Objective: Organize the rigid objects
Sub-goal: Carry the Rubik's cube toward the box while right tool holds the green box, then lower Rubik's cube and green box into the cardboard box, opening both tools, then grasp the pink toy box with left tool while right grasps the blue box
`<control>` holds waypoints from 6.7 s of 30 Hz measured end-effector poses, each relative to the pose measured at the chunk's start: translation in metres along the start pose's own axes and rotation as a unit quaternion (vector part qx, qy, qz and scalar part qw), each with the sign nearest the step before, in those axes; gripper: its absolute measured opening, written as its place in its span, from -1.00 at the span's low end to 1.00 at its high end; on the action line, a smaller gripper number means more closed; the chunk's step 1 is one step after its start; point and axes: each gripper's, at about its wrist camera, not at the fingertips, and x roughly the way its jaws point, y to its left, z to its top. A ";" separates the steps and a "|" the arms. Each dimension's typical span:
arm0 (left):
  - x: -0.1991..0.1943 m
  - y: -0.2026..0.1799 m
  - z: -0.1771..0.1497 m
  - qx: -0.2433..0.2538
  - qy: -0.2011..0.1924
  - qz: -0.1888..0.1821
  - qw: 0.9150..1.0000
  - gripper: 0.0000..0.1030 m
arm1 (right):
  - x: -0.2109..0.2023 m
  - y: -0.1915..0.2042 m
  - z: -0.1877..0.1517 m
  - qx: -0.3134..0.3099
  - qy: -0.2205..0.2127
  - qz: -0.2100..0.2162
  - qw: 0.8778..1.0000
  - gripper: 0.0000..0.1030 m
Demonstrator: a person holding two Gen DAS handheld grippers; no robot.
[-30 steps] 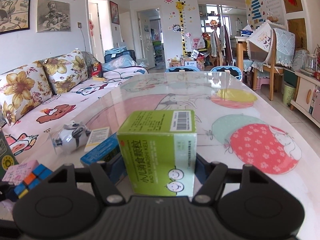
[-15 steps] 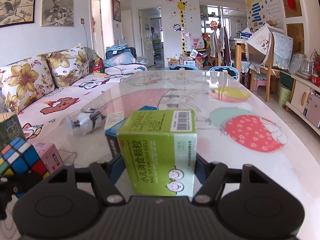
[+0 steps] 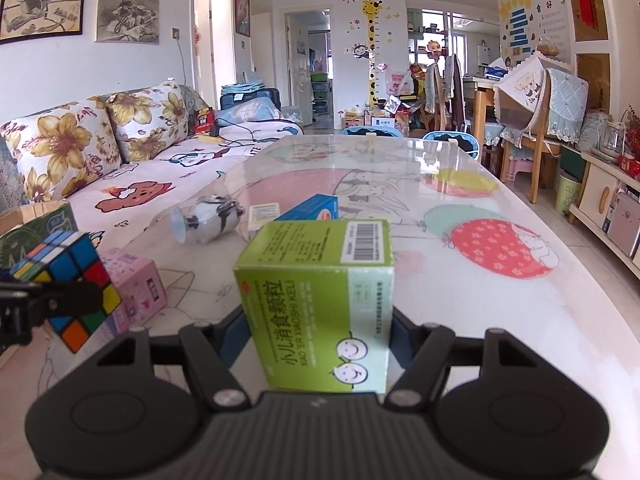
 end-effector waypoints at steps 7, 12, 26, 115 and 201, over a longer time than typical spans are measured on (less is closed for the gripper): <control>0.001 0.000 0.000 -0.013 -0.007 -0.003 1.000 0.22 | -0.017 0.012 -0.004 -0.012 0.003 -0.002 1.000 0.35; -0.002 0.000 0.002 -0.019 -0.016 -0.001 1.000 0.22 | -0.024 0.025 -0.008 -0.026 0.009 -0.001 1.000 0.35; -0.013 0.014 0.010 -0.037 -0.057 0.006 0.998 0.22 | -0.040 0.059 0.002 -0.054 0.001 0.020 0.998 0.35; -0.032 0.148 0.020 -0.189 -0.042 0.308 0.931 1.00 | -0.034 0.196 0.027 -0.105 -0.018 0.307 0.946 0.89; 0.066 0.042 0.001 0.010 0.085 0.029 0.996 1.00 | 0.108 -0.007 0.038 0.062 0.034 0.034 0.997 -0.21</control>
